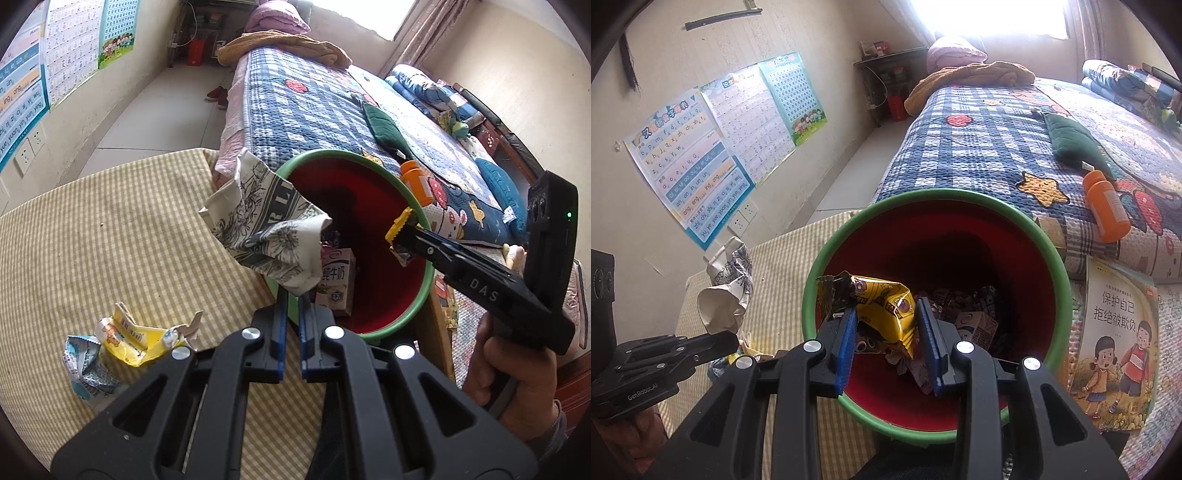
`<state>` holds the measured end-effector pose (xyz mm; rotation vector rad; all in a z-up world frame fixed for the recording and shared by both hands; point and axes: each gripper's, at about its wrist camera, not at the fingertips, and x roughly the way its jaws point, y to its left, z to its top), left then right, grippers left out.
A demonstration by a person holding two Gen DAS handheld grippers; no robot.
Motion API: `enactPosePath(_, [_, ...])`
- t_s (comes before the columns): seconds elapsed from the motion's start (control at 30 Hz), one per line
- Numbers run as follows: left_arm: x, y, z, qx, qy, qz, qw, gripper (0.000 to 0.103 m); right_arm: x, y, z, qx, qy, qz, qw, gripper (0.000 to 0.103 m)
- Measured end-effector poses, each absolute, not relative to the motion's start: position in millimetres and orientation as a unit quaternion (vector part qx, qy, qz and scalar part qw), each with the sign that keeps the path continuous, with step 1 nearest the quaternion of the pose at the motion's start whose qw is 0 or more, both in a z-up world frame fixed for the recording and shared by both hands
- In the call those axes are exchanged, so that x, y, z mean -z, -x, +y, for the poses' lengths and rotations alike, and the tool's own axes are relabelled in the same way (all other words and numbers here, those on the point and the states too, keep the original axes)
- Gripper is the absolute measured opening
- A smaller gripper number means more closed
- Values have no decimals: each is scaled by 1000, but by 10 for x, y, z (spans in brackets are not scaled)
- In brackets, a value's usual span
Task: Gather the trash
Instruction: 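Open both tools to drop the bag and paper into the bin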
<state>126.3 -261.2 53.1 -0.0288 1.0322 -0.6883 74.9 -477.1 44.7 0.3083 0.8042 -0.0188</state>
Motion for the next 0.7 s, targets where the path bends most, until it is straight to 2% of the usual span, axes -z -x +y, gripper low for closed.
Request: enactPosePath(0.7, [-356, -1251, -3314, 375, -31, 503, 778, 5, -346, -639, -5177, 46, -168, 389, 905, 33])
